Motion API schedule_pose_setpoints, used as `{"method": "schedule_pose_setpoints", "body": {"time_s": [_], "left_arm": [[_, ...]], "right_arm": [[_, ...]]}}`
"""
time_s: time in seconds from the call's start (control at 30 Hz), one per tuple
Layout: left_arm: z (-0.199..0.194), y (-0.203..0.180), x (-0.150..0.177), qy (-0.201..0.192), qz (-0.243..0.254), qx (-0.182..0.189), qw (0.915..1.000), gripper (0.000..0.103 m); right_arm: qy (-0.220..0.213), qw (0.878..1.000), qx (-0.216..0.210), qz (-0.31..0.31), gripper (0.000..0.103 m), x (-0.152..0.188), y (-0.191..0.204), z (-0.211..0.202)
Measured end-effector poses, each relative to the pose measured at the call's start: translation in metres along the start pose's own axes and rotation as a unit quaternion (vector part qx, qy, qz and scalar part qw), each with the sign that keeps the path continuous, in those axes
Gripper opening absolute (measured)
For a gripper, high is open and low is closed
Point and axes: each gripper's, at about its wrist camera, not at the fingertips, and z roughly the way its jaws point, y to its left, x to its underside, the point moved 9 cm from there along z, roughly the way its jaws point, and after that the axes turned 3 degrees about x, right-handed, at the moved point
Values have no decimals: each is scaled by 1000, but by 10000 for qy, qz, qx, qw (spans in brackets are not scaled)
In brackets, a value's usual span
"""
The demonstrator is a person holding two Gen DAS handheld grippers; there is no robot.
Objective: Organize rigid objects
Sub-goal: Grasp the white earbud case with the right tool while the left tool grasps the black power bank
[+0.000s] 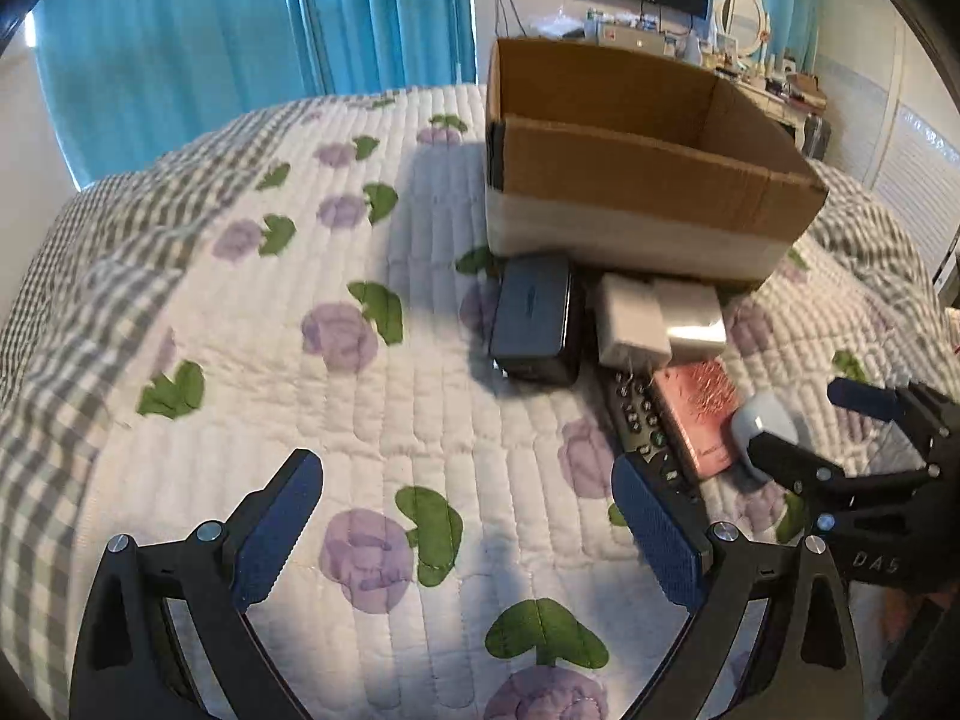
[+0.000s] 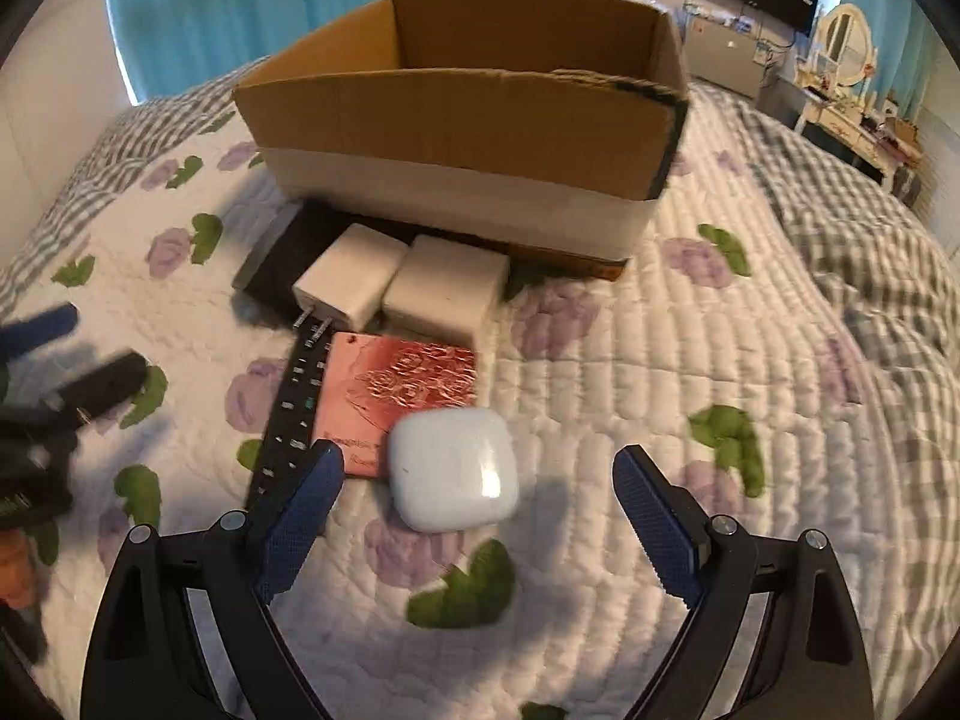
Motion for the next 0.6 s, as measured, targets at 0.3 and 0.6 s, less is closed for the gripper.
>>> {"method": "schedule_pose_setpoints", "body": {"time_s": [0.3, 0.6], "left_arm": [[6, -7, 7, 115, 86, 66, 9999, 99], [7, -42, -7, 136, 280, 554, 9980, 99]], "right_arm": [[319, 9991, -272, 31, 51, 7, 5, 17], [-38, 9999, -101, 47, 51, -22, -14, -9]]}}
